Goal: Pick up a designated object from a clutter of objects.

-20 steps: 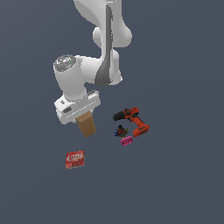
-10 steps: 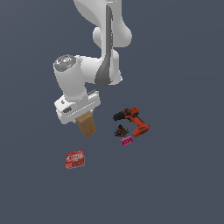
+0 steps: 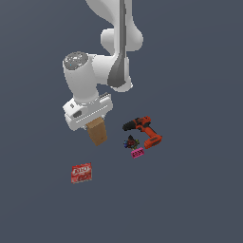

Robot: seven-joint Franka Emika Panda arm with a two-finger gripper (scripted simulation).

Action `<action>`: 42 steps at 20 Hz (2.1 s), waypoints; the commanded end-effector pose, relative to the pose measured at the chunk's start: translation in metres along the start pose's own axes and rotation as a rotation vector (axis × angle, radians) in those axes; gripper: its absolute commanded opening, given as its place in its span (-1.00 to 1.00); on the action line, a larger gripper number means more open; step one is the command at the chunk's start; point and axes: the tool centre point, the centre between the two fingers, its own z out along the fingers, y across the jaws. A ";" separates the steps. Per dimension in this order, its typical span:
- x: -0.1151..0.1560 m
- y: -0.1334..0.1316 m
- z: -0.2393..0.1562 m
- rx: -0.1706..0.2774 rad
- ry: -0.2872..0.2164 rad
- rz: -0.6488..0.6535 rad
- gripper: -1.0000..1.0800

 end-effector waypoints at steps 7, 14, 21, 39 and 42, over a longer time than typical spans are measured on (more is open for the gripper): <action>0.016 -0.041 -0.054 -0.009 0.004 0.000 -1.00; 0.033 -0.093 -0.117 -0.010 0.002 0.000 -1.00; 0.052 -0.146 -0.180 -0.010 0.002 -0.001 -1.00; 0.086 -0.223 -0.278 -0.005 0.005 -0.002 -1.00; 0.086 -0.224 -0.280 -0.005 0.006 -0.001 -1.00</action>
